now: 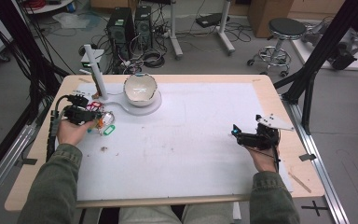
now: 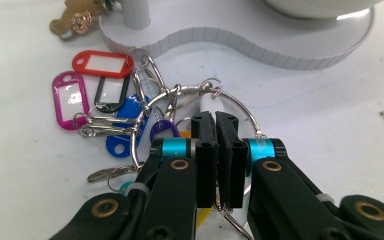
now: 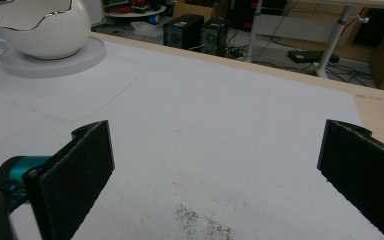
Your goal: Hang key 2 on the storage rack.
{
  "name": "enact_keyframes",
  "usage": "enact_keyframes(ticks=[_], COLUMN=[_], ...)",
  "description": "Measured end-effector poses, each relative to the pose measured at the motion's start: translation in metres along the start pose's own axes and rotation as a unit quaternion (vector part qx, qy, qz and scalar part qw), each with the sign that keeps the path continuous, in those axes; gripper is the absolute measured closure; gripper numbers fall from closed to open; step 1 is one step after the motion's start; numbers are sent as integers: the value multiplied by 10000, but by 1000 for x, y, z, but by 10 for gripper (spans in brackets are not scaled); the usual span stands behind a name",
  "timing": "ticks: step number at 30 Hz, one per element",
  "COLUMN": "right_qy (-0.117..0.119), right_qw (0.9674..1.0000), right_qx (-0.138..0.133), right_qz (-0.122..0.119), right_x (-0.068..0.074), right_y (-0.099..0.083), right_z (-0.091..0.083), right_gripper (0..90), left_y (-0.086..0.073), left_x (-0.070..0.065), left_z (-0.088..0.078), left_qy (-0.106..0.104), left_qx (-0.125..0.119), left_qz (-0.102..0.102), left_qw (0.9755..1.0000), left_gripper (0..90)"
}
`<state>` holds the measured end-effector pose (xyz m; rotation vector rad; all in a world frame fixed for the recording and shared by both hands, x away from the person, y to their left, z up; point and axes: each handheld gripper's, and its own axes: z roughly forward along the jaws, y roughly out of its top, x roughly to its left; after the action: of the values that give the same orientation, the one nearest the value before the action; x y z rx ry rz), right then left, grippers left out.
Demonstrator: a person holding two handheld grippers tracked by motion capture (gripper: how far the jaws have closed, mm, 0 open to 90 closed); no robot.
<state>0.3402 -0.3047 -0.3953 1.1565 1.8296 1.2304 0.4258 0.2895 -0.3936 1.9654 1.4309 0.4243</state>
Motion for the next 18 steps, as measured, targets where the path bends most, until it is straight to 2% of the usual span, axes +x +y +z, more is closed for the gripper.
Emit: enact_keyframes(ticks=[3,9,18], right_qy=[-5,-14,-22], right_qw=[10000,10000,10000], right_qx=[-12,-39,-35], right_qz=[-49,0,-11], right_x=[0,0,0], right_y=[0,0,0], right_z=[0,-1,0], right_gripper=[7,7,7], left_y=[0,1,7], left_x=[1,4,4], left_z=[-6,-16,-28], left_qy=[34,31,-21], left_qx=[-87,-226,-271], left_qz=[-21,-139,-95], left_qw=[10000,9996,9996], left_gripper=[869,870,870])
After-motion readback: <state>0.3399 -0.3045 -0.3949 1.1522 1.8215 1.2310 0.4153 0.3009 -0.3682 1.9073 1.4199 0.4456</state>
